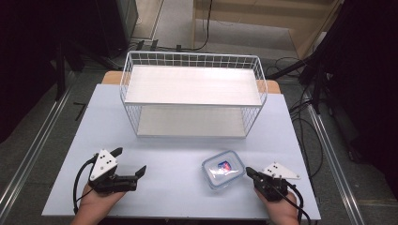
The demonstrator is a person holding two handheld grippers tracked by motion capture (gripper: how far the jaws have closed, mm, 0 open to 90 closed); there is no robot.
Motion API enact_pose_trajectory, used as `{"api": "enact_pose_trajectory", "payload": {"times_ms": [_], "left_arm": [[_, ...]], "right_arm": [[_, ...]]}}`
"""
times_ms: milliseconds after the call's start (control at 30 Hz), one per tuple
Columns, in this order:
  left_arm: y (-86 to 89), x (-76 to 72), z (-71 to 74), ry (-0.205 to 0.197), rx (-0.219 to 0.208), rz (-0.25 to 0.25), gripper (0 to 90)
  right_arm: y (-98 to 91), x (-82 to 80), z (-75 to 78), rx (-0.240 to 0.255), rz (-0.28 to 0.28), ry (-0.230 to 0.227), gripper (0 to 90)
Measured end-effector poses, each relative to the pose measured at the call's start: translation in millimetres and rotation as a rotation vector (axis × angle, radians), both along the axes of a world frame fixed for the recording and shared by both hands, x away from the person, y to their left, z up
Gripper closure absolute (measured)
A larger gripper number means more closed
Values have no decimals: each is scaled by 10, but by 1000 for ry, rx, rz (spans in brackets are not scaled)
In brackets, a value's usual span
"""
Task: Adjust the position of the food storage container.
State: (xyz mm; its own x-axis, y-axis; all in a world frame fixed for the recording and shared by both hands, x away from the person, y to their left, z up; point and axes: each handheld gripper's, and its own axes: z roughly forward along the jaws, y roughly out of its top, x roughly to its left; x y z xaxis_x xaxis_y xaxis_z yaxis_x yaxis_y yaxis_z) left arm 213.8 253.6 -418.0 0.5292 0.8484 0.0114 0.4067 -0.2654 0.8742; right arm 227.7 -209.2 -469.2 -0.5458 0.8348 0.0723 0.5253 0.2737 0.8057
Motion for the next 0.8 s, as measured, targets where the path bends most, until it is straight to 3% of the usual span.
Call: {"api": "enact_pose_trajectory", "payload": {"times_ms": [367, 800], "left_arm": [[-13, -2, -5, -1, 3, -2, 26], [-28, 5, -23, 4, 5, -7, 27]], "right_arm": [[292, -73, 27, -8, 85, 7, 900], [551, -99, 29, -24, 139, 3, 900]]}}
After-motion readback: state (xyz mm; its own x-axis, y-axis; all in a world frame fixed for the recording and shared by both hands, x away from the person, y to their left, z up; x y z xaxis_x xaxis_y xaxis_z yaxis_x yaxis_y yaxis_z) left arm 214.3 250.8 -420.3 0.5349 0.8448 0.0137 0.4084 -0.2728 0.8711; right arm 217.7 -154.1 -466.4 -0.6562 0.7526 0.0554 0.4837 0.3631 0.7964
